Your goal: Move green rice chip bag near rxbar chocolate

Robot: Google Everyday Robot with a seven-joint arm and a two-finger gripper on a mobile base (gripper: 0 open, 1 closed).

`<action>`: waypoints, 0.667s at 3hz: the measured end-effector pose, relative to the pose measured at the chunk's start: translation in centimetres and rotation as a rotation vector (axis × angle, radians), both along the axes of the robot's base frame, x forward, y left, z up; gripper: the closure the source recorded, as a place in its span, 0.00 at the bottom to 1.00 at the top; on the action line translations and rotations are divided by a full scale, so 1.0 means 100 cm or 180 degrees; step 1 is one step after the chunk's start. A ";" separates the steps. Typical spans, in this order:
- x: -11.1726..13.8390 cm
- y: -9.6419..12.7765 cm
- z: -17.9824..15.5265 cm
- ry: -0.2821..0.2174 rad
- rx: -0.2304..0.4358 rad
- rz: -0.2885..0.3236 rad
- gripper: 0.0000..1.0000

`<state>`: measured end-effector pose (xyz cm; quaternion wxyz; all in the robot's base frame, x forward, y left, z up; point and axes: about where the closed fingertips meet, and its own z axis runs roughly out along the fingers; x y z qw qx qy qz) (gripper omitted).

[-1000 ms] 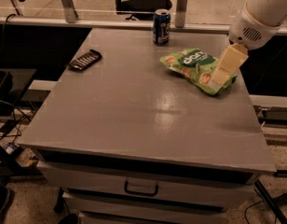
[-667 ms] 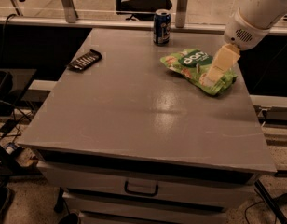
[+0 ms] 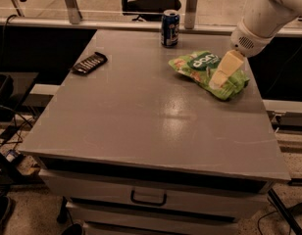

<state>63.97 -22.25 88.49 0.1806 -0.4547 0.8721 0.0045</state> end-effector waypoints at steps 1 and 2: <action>0.012 -0.005 -0.012 0.0036 -0.0003 -0.0133 0.24; 0.014 -0.004 -0.014 0.0057 -0.0005 -0.0178 0.47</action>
Offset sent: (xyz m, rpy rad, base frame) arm 0.0152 -0.0049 -0.0117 -0.0027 0.0196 -0.0758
